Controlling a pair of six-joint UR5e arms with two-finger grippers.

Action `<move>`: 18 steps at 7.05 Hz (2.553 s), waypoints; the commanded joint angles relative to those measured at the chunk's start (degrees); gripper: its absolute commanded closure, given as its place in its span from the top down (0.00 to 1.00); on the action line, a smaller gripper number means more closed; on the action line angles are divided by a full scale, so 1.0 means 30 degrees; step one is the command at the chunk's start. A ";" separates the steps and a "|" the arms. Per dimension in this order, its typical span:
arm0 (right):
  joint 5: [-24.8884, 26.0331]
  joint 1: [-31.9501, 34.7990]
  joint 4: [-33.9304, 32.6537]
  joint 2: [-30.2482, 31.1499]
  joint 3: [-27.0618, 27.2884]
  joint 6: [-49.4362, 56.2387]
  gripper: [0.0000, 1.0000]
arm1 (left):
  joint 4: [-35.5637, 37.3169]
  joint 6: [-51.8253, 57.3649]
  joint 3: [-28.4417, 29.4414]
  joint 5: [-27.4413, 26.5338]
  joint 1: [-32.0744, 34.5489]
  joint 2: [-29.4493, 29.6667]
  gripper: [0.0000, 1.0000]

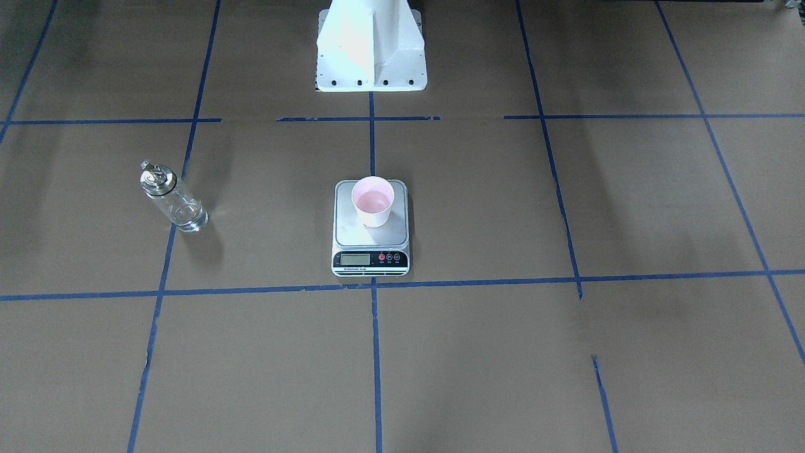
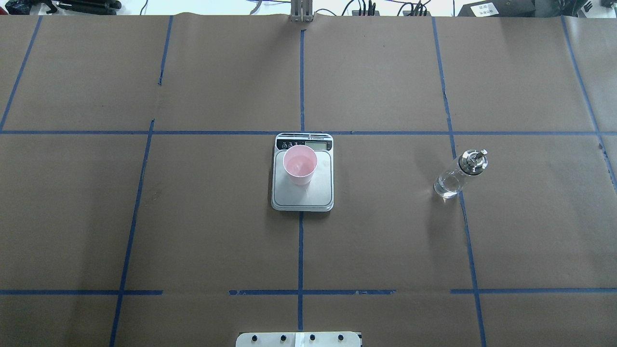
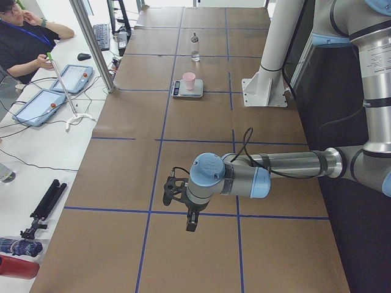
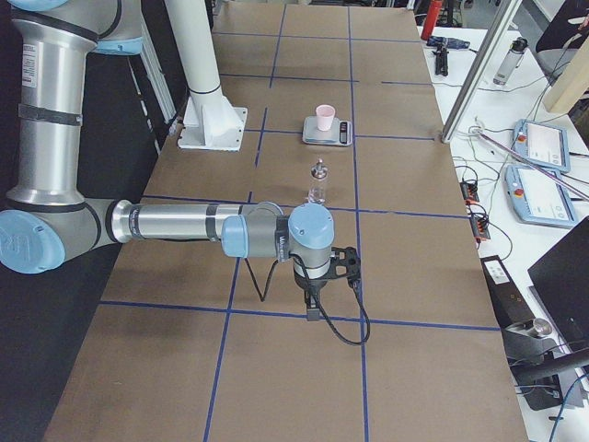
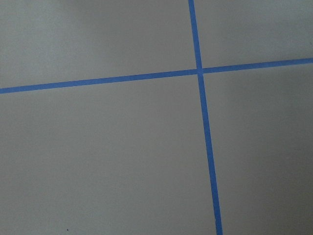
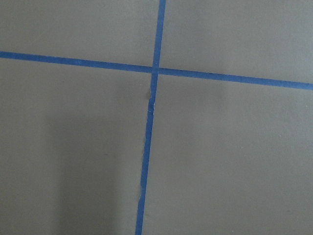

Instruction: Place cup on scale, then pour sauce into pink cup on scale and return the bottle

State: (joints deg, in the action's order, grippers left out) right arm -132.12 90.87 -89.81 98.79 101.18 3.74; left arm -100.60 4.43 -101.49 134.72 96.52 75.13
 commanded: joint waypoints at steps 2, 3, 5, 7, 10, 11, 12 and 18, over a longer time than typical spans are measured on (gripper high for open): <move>-0.0051 -0.0056 0.0025 0.0146 -0.0358 0.0073 1.00 | 0.0048 -0.0070 0.0050 0.0004 -0.0005 0.0004 1.00; -0.0051 -0.0056 0.0054 0.0146 -0.0358 0.0044 1.00 | 0.0512 -0.0128 -0.0007 0.0004 -0.0063 0.0294 1.00; -0.0080 -0.0056 0.0054 0.0146 -0.0329 0.0044 1.00 | 0.2354 -0.0070 0.0079 -0.0200 -0.0877 0.2045 1.00; -0.0080 -0.0056 0.0083 0.0146 -0.0329 0.0073 1.00 | 0.2509 -0.0041 0.0022 -0.0201 -0.1148 0.2230 1.00; -0.0080 -0.0056 0.0054 0.0146 -0.0329 0.0073 1.00 | 0.2422 -0.0012 0.0079 -0.0201 -0.1119 0.2085 1.00; -0.0080 -0.0056 0.0054 0.0146 -0.0329 0.0102 1.00 | 0.2363 0.0017 0.0051 -0.0172 -0.1119 0.2084 1.00; -0.0080 -0.0056 0.0054 0.0146 -0.0358 0.0102 1.00 | 0.2334 0.0075 -0.0007 -0.0143 -0.1148 0.2142 1.00; -0.0109 -0.0056 0.0054 0.0087 -0.0329 0.0073 1.00 | 0.2421 0.0076 -0.0096 -0.0143 -0.1148 0.2084 1.00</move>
